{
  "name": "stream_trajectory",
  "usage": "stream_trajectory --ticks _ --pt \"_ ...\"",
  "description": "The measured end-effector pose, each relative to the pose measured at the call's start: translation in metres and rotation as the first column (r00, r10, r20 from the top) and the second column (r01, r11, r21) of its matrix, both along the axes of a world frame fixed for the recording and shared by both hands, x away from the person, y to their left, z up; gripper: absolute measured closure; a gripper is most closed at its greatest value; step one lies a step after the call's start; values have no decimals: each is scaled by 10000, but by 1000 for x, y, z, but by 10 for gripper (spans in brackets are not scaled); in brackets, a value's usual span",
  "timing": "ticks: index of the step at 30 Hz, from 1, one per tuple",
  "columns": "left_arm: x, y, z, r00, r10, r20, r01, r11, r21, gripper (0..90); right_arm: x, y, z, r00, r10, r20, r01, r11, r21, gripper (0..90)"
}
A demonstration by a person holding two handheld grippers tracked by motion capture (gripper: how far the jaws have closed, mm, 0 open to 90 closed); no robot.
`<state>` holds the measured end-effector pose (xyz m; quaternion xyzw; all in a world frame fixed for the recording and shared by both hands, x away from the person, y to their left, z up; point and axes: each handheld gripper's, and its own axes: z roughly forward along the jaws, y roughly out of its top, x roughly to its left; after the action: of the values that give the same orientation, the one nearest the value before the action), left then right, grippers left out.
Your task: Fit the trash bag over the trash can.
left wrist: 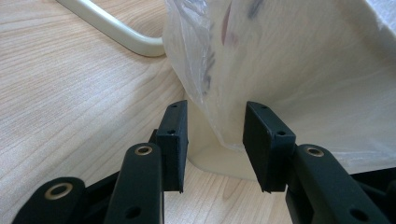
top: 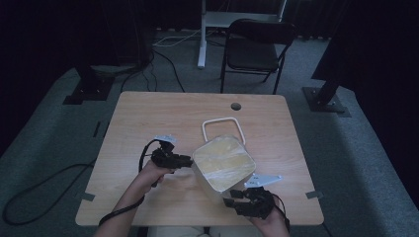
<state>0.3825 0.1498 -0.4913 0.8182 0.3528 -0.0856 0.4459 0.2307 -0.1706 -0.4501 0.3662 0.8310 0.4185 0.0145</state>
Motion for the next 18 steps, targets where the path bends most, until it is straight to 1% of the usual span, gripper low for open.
stream_trajectory --ticks 1,2,3,4,5,6,7,8,10,12,13,14,15,16,18 --pt "0 0 0 10000 -7 -9 7 10000 -6 616 1 1 -2 10000 -37 28 38 10000 -58 820" --pt "0 0 0 10000 8 -27 -9 10000 -42 618 3 1 -3 10000 -6 19 6 9999 -108 876" --pt "0 0 -1 10000 17 -5 -17 9999 -114 633 3 2 -5 10000 3 -17 -4 9999 -152 896" --pt "-1 -1 -1 10000 31 15 -30 9999 -117 659 2 3 -7 9999 24 100 -21 9996 -268 899" --pt "-1 -2 -1 10000 44 61 -44 9999 -98 705 1 5 -10 9997 34 241 -21 9986 -521 900" --pt "-1 -2 -1 9999 50 133 -49 9999 -95 769 1 7 -13 9992 11 387 19 9971 -756 900" --pt "-1 -3 -1 9999 55 88 -54 9999 -98 840 0 8 -17 9993 11 363 22 9958 -911 900" --pt "-1 -4 -1 9999 -10 118 11 10000 -39 900 1 9 -22 9998 15 221 7 9950 -995 900" --pt "-2 -8 0 9998 23 193 -26 9999 137 900 3 10 -31 10000 -6 81 16 9925 -1222 900" --pt "-2 -11 -1 9998 -71 196 66 9996 268 900 6 11 -41 9999 -117 52 124 9883 -1518 900" --pt "-2 -12 -1 9997 -95 206 88 9993 360 900 6 11 -43 9999 -147 24 148 9883 -1519 900" --pt "-2 -13 -2 9997 -64 252 50 9986 526 900 7 11 -46 9999 -153 -1 151 9872 -1586 900" --pt "-1 -14 -3 9996 -33 276 14 9977 681 900 7 11 -48 9998 -171 65 180 9847 -1731 900" --pt "-1 -14 -4 9997 48 252 -67 9970 773 900 8 11 -50 9997 -216 109 232 9826 -1842 900" --pt "1 -13 -8 9997 170 181 -185 9960 875 900 10 9 -56 9992 -405 7 399 9785 -2022 900"
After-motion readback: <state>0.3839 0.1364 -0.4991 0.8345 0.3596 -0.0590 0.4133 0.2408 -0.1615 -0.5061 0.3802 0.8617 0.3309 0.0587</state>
